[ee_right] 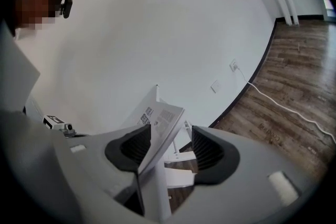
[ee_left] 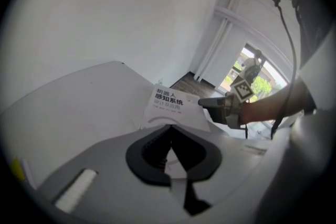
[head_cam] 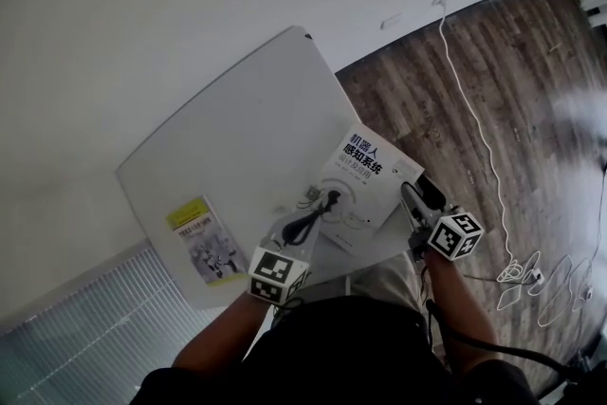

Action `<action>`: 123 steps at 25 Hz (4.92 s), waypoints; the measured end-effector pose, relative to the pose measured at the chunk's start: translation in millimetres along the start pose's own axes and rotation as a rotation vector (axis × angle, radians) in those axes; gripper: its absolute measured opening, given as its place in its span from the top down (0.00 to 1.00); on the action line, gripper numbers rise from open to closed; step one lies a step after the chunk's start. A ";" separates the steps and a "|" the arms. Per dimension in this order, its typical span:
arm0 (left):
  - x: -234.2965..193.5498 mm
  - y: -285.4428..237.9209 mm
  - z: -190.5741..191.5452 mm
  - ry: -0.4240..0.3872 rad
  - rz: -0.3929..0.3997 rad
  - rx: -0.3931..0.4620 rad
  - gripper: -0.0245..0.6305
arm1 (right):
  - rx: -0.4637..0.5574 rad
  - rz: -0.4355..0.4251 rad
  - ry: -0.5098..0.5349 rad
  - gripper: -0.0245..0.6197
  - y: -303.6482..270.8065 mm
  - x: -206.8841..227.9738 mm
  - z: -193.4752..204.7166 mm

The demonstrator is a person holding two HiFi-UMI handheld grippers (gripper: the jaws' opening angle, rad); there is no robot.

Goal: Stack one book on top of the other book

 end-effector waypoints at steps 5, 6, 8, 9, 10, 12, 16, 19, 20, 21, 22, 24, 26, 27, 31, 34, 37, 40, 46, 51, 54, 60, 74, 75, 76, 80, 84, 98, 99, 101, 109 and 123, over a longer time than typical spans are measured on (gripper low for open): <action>2.5 0.4 -5.0 -0.002 -0.025 0.016 0.95 | -0.027 -0.063 -0.044 0.58 -13.8 -1.2 -1.7; 3.4 1.6 -4.3 -0.001 -0.031 0.013 0.95 | -0.031 -0.073 -0.053 0.58 -16.1 -1.4 -1.6; 5.4 5.4 -3.8 0.006 -0.043 0.008 0.95 | -0.036 -0.091 -0.072 0.58 -19.5 -1.8 -1.5; 6.3 7.1 -4.1 0.010 -0.048 0.008 0.95 | -0.040 -0.101 -0.081 0.58 -21.1 -2.0 -1.6; 7.0 8.6 -4.1 0.014 -0.052 0.009 0.95 | -0.046 -0.113 -0.089 0.58 -23.0 -2.5 -1.7; 6.9 10.7 -3.1 0.024 -0.063 0.011 0.95 | -0.062 -0.134 -0.097 0.58 -28.8 -4.2 -1.0; 4.6 12.7 -0.2 0.052 -0.088 0.013 0.95 | -0.088 -0.166 -0.099 0.58 -41.0 -10.2 3.3; 6.8 14.9 -0.2 0.065 -0.096 0.022 0.95 | -0.084 -0.193 -0.077 0.67 -43.5 -17.0 1.1; 7.4 15.9 -0.4 0.068 -0.099 0.029 0.95 | -0.080 -0.197 -0.062 0.69 -43.2 -19.3 -0.1; 7.4 17.1 0.0 0.071 -0.102 0.036 0.95 | -0.075 -0.197 -0.048 0.72 -42.7 -21.3 -1.4; 6.7 18.2 1.1 0.074 -0.105 0.042 0.95 | -0.070 -0.194 -0.035 0.75 -42.1 -22.9 -2.7; 5.7 20.8 4.1 0.078 -0.110 0.053 0.95 | -0.064 -0.183 -0.013 0.78 -40.1 -25.0 -4.5; 5.7 23.8 5.3 0.082 -0.107 0.069 0.95 | -0.058 -0.173 0.007 0.81 -37.8 -27.7 -6.1; 4.8 25.5 5.3 0.086 -0.106 0.076 0.95 | -0.051 -0.168 0.017 0.82 -37.3 -29.6 -7.7; -0.2 36.3 3.9 0.094 -0.115 0.092 0.95 | -0.013 -0.147 0.055 0.85 -31.3 -43.0 -16.0; -0.9 45.4 1.9 0.080 -0.121 0.114 0.95 | 0.004 -0.138 0.103 0.85 -24.0 -53.0 -21.2; -7.3 53.6 -0.6 0.069 -0.135 0.138 0.95 | 0.039 -0.143 0.126 0.85 -20.1 -62.1 -27.0; -11.3 61.5 1.3 0.069 -0.148 0.150 0.95 | 0.071 -0.159 0.143 0.86 -14.1 -72.6 -31.6; -17.3 87.8 9.1 0.063 -0.186 0.202 0.95 | 0.112 -0.200 0.176 0.86 0.9 -98.8 -33.4; -26.2 102.4 -6.2 0.069 -0.233 0.203 0.95 | 0.130 -0.245 0.186 0.88 7.6 -117.1 -53.8; -25.9 108.1 -13.4 0.067 -0.241 0.239 0.95 | 0.137 -0.276 0.204 0.88 11.7 -134.3 -59.3; -25.4 117.5 -19.6 0.055 -0.241 0.263 0.95 | 0.139 -0.338 0.209 0.88 16.7 -163.8 -65.0; -37.4 137.3 -3.7 0.061 -0.256 0.284 0.95 | 0.110 -0.531 0.252 0.88 27.4 -231.2 -46.3; -39.2 138.9 -2.3 0.066 -0.259 0.285 0.95 | 0.107 -0.543 0.260 0.88 27.9 -236.2 -44.5; -41.2 139.9 0.5 0.070 -0.261 0.285 0.95 | 0.106 -0.555 0.266 0.88 28.4 -240.7 -42.1; -47.6 135.6 17.0 0.072 -0.257 0.299 0.95 | 0.110 -0.599 0.277 0.88 29.0 -251.5 -29.4; -49.3 136.1 20.7 0.074 -0.241 0.300 0.95 | 0.103 -0.654 0.294 0.88 35.0 -273.2 -32.1; -55.4 157.1 36.4 0.115 -0.113 0.359 0.67 | 0.066 -0.897 0.362 0.88 51.9 -363.0 -22.5; -53.8 159.3 36.3 0.114 -0.105 0.363 0.66 | 0.058 -0.908 0.365 0.88 52.6 -366.7 -21.9; -53.5 162.9 39.7 0.117 -0.092 0.376 0.66 | 0.047 -0.933 0.369 0.88 51.5 -375.8 -17.2; -56.1 187.7 57.0 0.140 -0.018 0.430 0.67 | -0.010 -1.028 0.395 0.88 42.9 -409.9 5.3; -24.1 238.4 69.8 0.194 0.157 0.441 0.87 | -0.032 -1.063 0.351 0.88 33.5 -435.1 -7.4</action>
Point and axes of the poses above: the fingertips, and each gripper's own axes: y backward along the fingers, x to its right, z out of its underside, the point moved 1 cm from there along y, backward along the fingers, and after that the axes turned 1 degree about -y, right-handed, at the moved point
